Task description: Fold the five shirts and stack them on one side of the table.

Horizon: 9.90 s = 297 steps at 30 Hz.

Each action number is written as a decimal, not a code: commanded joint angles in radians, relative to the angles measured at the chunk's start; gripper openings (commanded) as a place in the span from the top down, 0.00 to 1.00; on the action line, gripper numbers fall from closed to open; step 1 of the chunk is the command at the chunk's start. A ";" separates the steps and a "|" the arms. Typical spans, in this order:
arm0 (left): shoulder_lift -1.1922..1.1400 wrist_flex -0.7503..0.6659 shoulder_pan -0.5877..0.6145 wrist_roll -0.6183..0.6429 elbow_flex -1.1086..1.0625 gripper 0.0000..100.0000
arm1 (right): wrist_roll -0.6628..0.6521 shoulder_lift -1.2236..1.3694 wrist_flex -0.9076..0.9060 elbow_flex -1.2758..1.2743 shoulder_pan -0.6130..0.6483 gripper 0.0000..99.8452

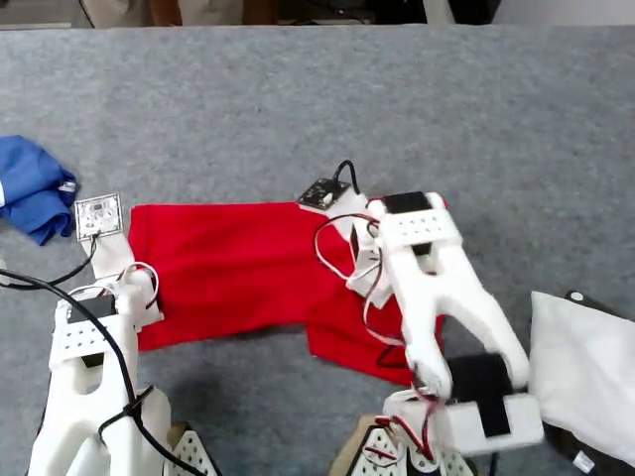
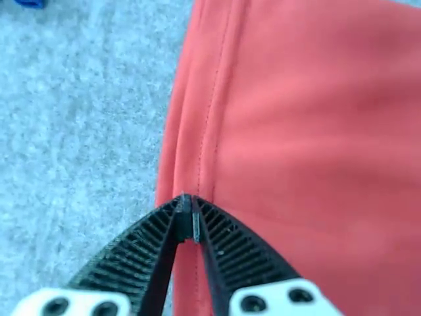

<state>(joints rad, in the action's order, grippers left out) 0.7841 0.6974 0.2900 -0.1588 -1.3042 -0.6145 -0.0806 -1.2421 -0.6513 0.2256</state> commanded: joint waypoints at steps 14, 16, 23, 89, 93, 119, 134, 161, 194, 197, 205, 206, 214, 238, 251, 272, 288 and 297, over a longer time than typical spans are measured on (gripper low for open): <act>-0.004 -0.017 0.002 0.008 0.020 0.98 | 0.028 -0.111 0.021 -0.145 0.119 1.00; -0.004 -0.017 0.002 0.008 0.020 0.98 | 0.025 -0.143 0.023 -0.196 0.119 1.00; -0.004 -0.017 0.002 0.008 0.020 0.98 | 0.011 -0.288 0.018 -0.348 0.119 1.00; -0.004 -0.018 0.000 0.005 0.018 0.98 | -0.265 -0.349 -0.132 -0.229 0.010 1.00; -0.004 -0.018 0.000 0.005 0.018 0.98 | -0.265 -0.349 -0.032 -0.349 0.036 1.00; 0.005 0.199 0.014 0.005 0.199 0.98 | -0.245 -0.358 -0.227 -0.130 0.166 1.00; -0.486 0.258 -0.180 0.161 0.732 0.98 | -0.285 0.113 -0.199 0.529 -0.174 1.00; -1.219 0.351 0.028 0.118 1.327 0.98 | -0.327 0.504 0.006 0.636 -0.409 1.00; -0.539 0.083 0.063 0.018 0.394 0.98 | -0.308 -0.475 -0.072 -0.395 0.042 1.00; -0.539 0.081 0.063 0.020 0.394 0.98 | -0.279 -0.475 -0.043 -0.417 0.084 1.00; -0.539 0.081 0.063 0.020 0.394 0.98 | -0.245 -0.473 -0.032 -0.421 0.228 1.00; -0.539 0.081 0.063 0.020 0.394 0.98 | -0.244 -0.470 -0.025 -0.421 0.236 1.00; -0.539 0.081 0.061 0.020 0.408 0.98 | -0.238 -0.237 0.107 -0.420 0.242 1.00; -0.539 0.468 0.071 -0.026 0.812 0.98 | -0.356 -0.475 -0.242 -0.028 0.027 1.00; -0.341 0.302 0.044 -0.052 0.316 0.98 | -0.302 0.206 0.009 0.349 -0.108 1.00; -0.929 0.330 0.144 -0.095 0.873 0.98 | -0.351 0.441 -0.078 0.585 -0.228 1.00; -0.197 0.451 0.040 -0.141 0.485 0.98 | -0.422 -0.277 -0.137 -0.041 -0.025 0.99; -0.010 0.442 0.170 -0.143 0.353 0.98 | -0.419 -0.519 -0.239 -0.298 0.157 0.90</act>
<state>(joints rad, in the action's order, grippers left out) 0.7549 1.1439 0.4219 -0.2969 -0.9467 -1.0273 -0.5393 -1.4615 -0.9076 0.3360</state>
